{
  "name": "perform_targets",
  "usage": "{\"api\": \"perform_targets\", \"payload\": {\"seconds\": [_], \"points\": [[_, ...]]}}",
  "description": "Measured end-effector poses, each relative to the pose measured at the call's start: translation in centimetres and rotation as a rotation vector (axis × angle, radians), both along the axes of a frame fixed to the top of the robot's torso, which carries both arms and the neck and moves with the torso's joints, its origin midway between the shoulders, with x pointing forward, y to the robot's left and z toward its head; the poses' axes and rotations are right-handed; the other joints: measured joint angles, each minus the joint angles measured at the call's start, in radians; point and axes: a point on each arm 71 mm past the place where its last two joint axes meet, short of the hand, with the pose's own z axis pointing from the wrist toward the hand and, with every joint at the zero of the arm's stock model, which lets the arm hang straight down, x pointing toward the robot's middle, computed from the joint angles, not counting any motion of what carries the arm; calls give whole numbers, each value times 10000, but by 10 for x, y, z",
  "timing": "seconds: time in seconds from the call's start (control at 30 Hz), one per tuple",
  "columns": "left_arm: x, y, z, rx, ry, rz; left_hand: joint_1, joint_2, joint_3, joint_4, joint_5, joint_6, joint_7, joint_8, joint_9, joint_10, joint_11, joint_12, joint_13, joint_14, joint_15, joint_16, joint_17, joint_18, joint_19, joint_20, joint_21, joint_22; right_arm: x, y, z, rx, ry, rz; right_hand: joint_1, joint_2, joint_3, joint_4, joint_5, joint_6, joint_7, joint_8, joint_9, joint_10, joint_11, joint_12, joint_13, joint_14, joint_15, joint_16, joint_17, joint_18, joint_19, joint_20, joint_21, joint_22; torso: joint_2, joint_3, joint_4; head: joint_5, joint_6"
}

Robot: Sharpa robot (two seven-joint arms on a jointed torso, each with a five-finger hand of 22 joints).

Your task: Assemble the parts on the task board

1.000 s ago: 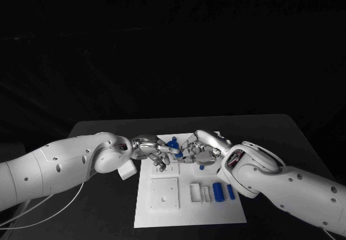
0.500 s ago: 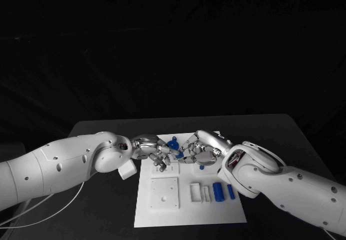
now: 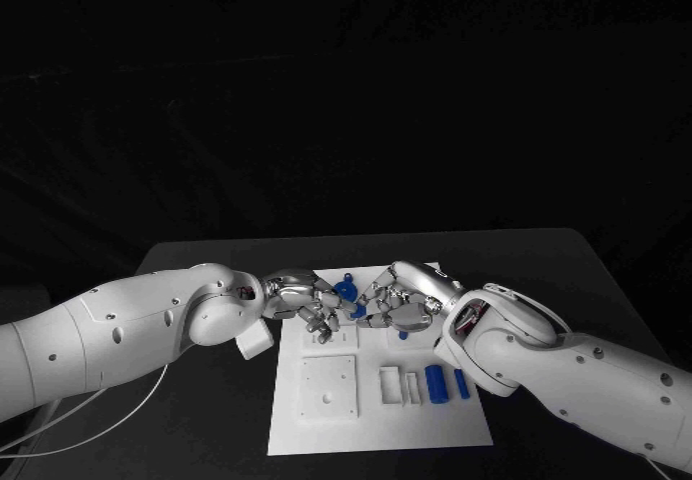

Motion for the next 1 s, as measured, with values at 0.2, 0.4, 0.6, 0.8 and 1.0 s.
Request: {"api": "perform_targets", "payload": {"seconds": [0.2, 0.4, 0.6, 0.8, 1.0], "points": [[0, -1, 0, 7, -21, 45, -58, 58, 10, -10, 222, 1, 0, 1, 480, 128, -55, -38, -11, 60, -56, 70, 58, 0, -35, -36, 274, -1, 1, 1, -1, -9, 37, -21, 0, -1, 0, -1, 0, 0, 0, 0, -5, 1, 2, 0, 0, 0, 0, 0, -1, -1, 0, 0, 0, 0, 0, 1, 0, -6, 5], [0, -3, 0, 38, -12, 248, -266, 91, 9, -11, 1308, 134, 133, 0, 554, 531, -144, -39, -18, 257, -220, 188, 147, -1, -70, -70, 585, -2, 2, 1, -2, -38, 75, -87, 1, -2, 0, -1, 0, 1, -1, -1, -5, 16, 17, 0, -1, 0, 0, -66, -1, 0, 0, 0, 0, 0, 0, 1, 5, -7, -11], [-2, -8, -2, 211, 29, 694, -1543, -884, 2889, -464, 640, 289, 284, 350, 1051, 844, -272, 216, 189, 525, -416, 481, 380, 0, 21, -308, 1144, -2, 3, 1, -3, -59, 101, -151, 7, -9, -42, 39, 0, 1, -1, -17, -6, 16, 18, 0, -1, 0, 0, -66, -2, -1, 0, 0, -51, 0, 0, -2, 5, -7, -38], [-3, -11, -3, 484, 71, 1110, -1850, -1164, 3503, -494, 1244, 367, 352, 187, 1890, 843, -308, 394, 375, 631, -486, 511, 670, -1, -44, -406, 1702, -3, 4, -1, -4, -98, 135, -264, -19, 17, -24, 57, -1, 1, -2, -30, -11, 17, 21, -66, -1, 0, 0, -66, -3, 0, 0, 0, -51, 0, -1, -1, 1, -3, -44], [-4, -14, -4, 770, 124, 1455, -1939, -1366, 3714, -557, 1767, 489, 444, -40, 1897, 843, -379, 631, 481, 754, -502, 595, 861, -2, -87, -448, 1925, -3, 6, -3, -6, -146, 185, -372, -87, -28, -52, 140, -1, -59, -51, -9, -69, -39, 12, -115, -25, 0, 0, -222, -92, -1, 0, 0, -276, -1, -1, -2, -1, -2, -53]]}}
